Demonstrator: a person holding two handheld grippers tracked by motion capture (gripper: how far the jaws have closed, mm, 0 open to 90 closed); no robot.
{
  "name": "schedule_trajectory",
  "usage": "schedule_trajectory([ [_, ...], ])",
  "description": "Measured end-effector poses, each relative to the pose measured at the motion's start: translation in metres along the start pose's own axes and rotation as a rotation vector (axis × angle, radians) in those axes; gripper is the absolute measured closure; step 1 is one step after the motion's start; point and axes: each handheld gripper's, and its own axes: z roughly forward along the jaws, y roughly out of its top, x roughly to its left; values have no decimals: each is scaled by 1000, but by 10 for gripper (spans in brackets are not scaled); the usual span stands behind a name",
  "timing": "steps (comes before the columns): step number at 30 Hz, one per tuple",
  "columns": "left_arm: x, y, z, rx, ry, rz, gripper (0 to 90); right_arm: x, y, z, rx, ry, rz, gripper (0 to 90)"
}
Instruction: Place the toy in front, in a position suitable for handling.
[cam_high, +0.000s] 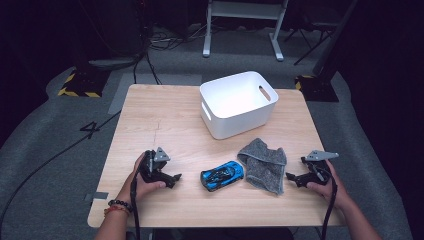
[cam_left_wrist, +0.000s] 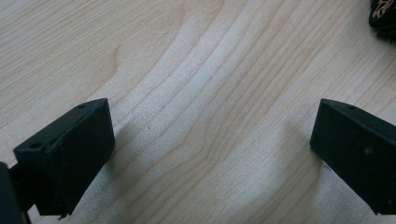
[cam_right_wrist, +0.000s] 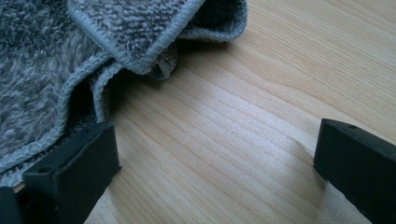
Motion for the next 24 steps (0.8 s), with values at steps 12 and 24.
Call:
schedule_trajectory([
  [12, -38, -1, -2, 26, -134, 147, 2, 1, -1, -1, 1, 1, 1, 1],
  [24, -79, 14, 11, 22, -179, 200, 5, 3, -2, -2, 0, -1, 3, 1],
])
